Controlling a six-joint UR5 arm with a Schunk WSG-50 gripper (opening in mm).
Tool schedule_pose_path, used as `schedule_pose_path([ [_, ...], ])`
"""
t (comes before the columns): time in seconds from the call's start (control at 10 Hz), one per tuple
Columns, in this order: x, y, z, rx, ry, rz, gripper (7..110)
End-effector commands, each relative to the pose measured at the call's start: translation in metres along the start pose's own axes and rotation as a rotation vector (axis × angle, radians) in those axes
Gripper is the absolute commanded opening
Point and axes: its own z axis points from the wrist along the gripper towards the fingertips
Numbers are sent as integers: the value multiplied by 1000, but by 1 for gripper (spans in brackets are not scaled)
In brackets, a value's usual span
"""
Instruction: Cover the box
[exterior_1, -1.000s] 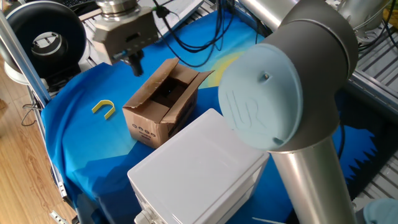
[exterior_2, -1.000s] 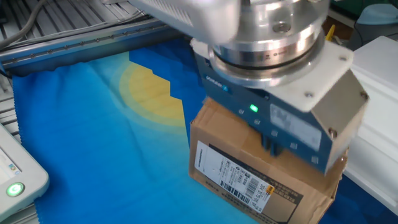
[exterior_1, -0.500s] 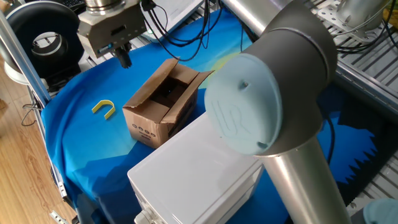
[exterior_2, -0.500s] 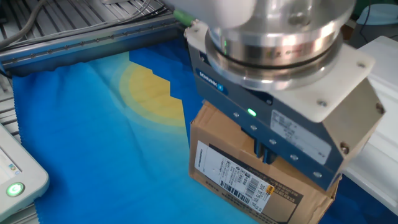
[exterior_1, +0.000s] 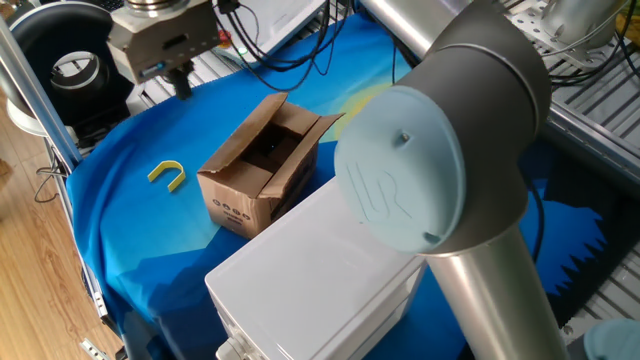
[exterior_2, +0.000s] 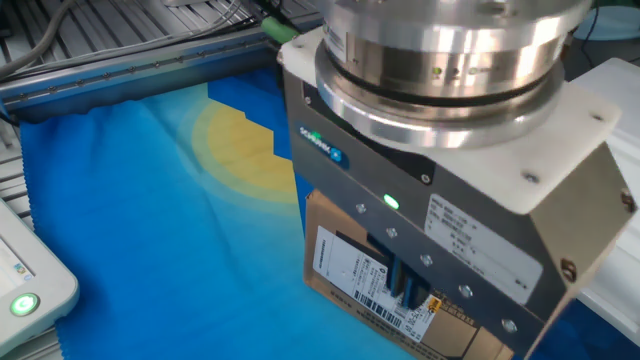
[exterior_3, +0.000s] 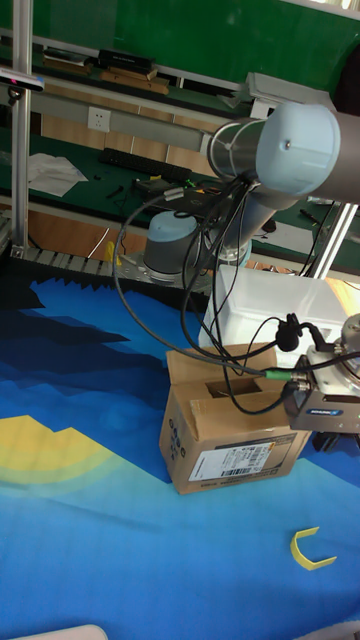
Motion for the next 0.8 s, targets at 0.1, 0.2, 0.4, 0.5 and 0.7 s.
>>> schedule_pose_path([
  [0.1, -4, 3, -10, -16, -29, -17, 7],
  [0.2, -15, 7, -4, -25, -44, -14, 7],
  [0.4, -39, 15, 8, -34, -74, 0, 7],
  [0.5, -54, 22, 19, -55, -100, 10, 7],
  [0.7, -58, 23, 24, -60, -103, 13, 7],
])
